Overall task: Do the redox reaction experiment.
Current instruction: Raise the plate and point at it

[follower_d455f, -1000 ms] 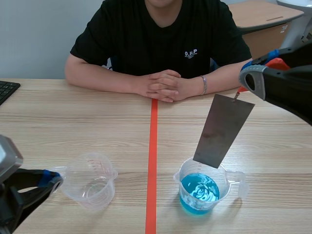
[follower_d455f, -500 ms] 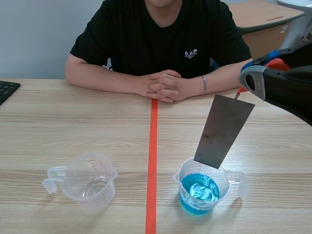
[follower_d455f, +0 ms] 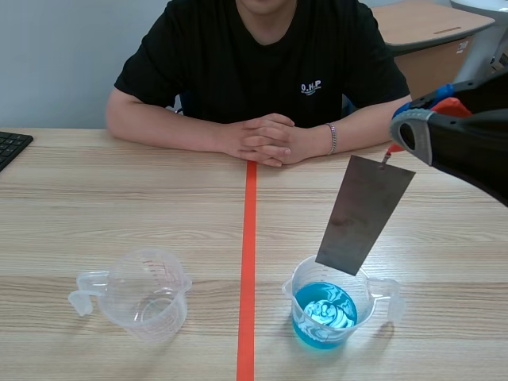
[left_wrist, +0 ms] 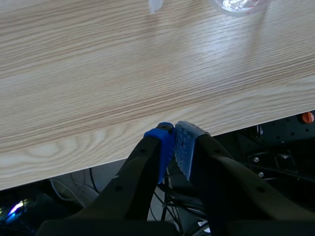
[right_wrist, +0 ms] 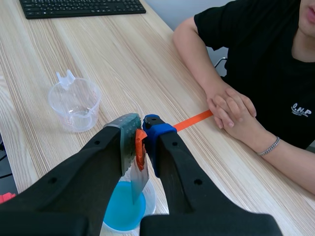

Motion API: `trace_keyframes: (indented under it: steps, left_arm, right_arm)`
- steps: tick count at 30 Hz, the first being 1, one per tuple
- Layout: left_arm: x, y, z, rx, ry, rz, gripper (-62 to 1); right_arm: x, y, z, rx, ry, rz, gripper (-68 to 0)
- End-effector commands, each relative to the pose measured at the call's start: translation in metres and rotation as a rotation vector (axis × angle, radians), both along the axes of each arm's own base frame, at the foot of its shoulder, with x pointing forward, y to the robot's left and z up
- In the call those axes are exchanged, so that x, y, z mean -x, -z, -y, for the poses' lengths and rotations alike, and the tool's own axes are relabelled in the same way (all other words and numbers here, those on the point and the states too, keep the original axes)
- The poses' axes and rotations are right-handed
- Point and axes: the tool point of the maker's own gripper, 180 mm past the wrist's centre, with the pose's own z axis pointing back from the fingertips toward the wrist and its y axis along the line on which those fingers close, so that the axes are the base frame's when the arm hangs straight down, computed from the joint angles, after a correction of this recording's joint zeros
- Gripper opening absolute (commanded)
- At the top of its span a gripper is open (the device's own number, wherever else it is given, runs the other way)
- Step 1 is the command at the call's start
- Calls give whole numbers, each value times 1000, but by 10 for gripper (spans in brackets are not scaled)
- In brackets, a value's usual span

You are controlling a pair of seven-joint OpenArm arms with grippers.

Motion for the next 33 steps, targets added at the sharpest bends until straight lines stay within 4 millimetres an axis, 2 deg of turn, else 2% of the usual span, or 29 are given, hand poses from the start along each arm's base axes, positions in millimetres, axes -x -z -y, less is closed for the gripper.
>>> trace_keyframes:
  steps: [1, 19, 26, 33]
  left_arm:
    - [-2, -4, 5, 11, 6, 21, -563]
    - [-6, -1, 9, 16, 2, 17, -563]
    - [-3, 2, 8, 10, 0, -6, -563]
    - [-3, 2, 8, 9, 0, -8, -563]
  right_arm:
    - [3, -9, -4, -12, -24, 25, -660]
    - [-1, -15, -5, 0, -32, 55, -660]
    - [-3, -28, -10, -19, -71, 90, -660]
    - [-5, -34, -23, -22, -124, 122, -660]
